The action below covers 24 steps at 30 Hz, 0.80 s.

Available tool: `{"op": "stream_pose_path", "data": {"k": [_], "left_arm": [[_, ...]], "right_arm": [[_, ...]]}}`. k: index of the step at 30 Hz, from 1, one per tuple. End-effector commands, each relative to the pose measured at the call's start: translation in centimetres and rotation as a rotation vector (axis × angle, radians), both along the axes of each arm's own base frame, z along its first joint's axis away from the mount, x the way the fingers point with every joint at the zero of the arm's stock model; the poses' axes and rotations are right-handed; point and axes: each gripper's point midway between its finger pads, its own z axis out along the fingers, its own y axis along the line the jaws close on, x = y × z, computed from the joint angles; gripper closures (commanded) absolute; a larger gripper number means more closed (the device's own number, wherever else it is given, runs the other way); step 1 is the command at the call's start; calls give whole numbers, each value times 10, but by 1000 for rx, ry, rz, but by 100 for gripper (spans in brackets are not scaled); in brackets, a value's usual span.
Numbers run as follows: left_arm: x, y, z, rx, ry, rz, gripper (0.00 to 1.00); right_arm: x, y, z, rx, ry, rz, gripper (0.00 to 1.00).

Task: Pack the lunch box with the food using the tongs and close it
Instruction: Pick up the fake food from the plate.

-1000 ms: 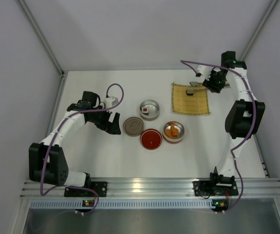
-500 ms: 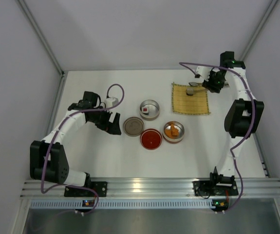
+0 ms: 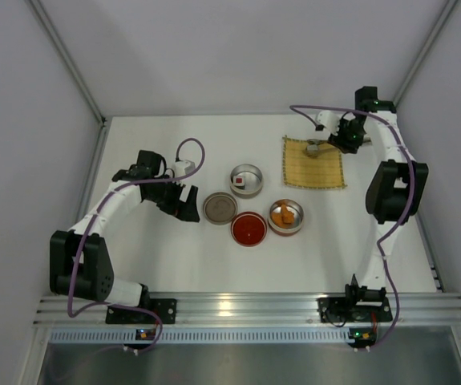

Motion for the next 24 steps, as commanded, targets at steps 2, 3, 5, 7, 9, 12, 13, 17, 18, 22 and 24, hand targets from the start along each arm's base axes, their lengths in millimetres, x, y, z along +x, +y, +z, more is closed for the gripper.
{"op": "stream_pose_path", "data": {"k": [2, 3, 5, 7, 9, 12, 13, 17, 18, 22, 24], "left_arm": [[6, -5, 5, -35, -32, -19, 2], [5, -5, 4, -35, -28, -18, 2], [5, -5, 3, -35, -26, -18, 2], [6, -5, 4, -36, -30, -20, 2], [6, -5, 4, -35, -27, -17, 2], [6, -4, 5, -34, -32, -19, 2], [6, -4, 5, -33, -33, -17, 2], [6, -4, 9, -37, -41, -15, 2], [5, -4, 10, -36, -44, -14, 2], [7, -3, 17, -70, -46, 7, 2], [9, -2, 20, -95, -30, 21, 2]], "right_arm": [[10, 15, 15, 15, -41, 47, 59], [10, 15, 15, 13, -38, 48, 59], [12, 14, 14, 10, -39, 44, 62], [12, 13, 13, 6, -36, 38, 65], [11, 12, 13, 6, -33, 31, 69], [11, 14, 20, 29, -35, 9, 77], [12, 17, 29, 51, -50, 10, 80], [-3, 32, 61, 130, -70, 6, 83], [-7, 35, 66, 146, -70, 1, 84], [-34, 60, 87, 216, -58, 30, 87], [-53, 88, 99, 241, -53, 70, 87]]}}
